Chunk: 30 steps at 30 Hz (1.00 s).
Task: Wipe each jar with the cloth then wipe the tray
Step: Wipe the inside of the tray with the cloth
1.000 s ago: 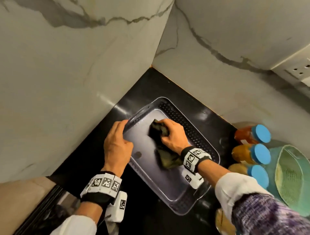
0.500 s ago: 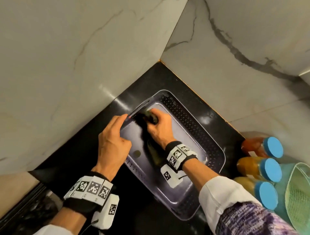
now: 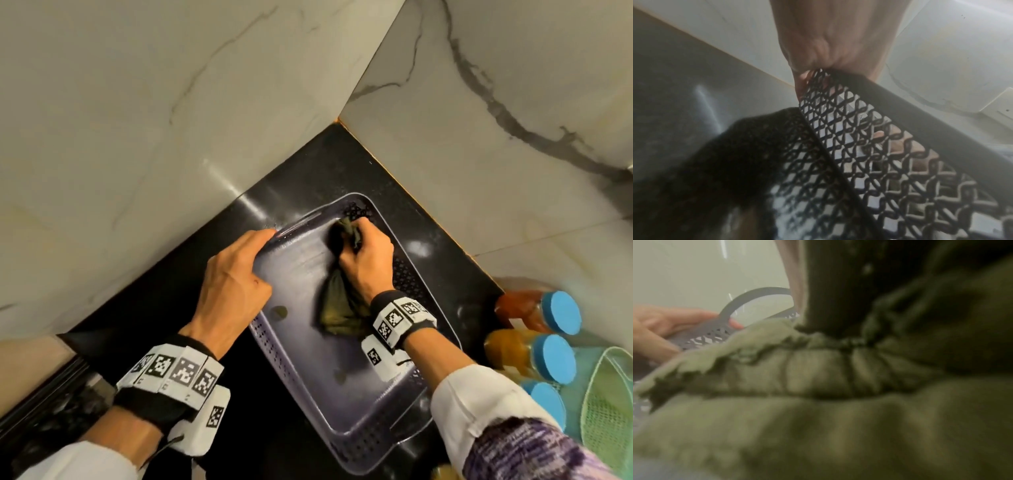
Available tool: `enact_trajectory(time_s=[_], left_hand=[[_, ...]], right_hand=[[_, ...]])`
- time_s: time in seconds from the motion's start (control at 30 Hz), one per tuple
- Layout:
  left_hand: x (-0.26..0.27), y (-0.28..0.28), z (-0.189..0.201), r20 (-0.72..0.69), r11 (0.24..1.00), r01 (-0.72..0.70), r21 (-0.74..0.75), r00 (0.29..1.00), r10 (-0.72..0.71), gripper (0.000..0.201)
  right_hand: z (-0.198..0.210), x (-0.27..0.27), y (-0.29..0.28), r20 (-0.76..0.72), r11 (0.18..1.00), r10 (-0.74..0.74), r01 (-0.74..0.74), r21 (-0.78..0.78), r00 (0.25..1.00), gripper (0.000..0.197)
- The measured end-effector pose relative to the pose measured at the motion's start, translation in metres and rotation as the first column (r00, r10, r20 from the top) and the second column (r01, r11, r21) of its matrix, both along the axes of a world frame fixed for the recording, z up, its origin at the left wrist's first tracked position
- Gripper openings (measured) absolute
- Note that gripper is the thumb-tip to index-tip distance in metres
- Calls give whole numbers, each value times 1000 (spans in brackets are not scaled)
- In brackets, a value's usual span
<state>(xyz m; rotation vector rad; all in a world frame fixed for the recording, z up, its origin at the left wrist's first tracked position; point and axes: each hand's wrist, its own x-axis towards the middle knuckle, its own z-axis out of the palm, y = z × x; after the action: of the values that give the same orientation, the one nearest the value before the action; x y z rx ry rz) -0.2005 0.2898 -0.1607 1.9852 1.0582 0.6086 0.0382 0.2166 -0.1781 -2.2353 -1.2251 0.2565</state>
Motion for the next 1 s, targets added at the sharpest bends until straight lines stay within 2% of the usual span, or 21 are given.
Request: enact_trajectory(time_s=[0.1,0.2,0.27,0.33,0.4,0.47,0.5,0.57,0.63,0.73,0.8,0.9,1.0], left_hand=[[2,2,0,29,1000,-24,-11,999,25,81],[4,4,2,56,999,-26,-21,998,27,78],[3,5,3,71,999,-24,-29,997,25,77],[4,11,6,69,998,9,-58,998,-5,76],[10,25,10,69,992,108,-69,992,-103,74],[18,37,15,20,972,226,-66,974,-226,72],[20,40,16,-18,971,233,-49,972,-234,73],[17,33,18,-69,996,78,-41,994,-81,72],[1,7,21,-121,990,-95,-104,989,82,73],[-34,-47,17,-178,967,-153,-204,977,117,76],[-45,-67,8,-180,981,-135,-136,977,110,58],[-44,-72,1,-118,990,-132,-57,985,124,37],[-41,-70,2,-82,987,-158,-36,985,155,37]], right_hand=[[-3,-9,9,-122,997,42,-34,66,992,11],[-10,-30,15,-256,981,190,-177,73,948,26],[-11,-53,16,-351,949,313,-304,81,883,49],[-11,-76,13,-373,899,430,-426,98,822,55],[-10,-98,5,-318,881,470,-462,107,823,47],[-13,-109,-1,-256,912,409,-387,134,876,37],[-15,-110,-1,-230,928,369,-347,132,900,33],[-17,-106,3,-166,957,288,-276,92,943,31],[-17,-97,8,-131,985,158,-147,92,979,32],[-21,-75,17,-87,988,-49,61,138,995,29],[-20,-64,25,-82,980,-133,144,141,988,31],[-16,-53,32,-123,980,-138,154,129,983,35],[-8,-57,22,-148,996,34,-23,81,988,35]])
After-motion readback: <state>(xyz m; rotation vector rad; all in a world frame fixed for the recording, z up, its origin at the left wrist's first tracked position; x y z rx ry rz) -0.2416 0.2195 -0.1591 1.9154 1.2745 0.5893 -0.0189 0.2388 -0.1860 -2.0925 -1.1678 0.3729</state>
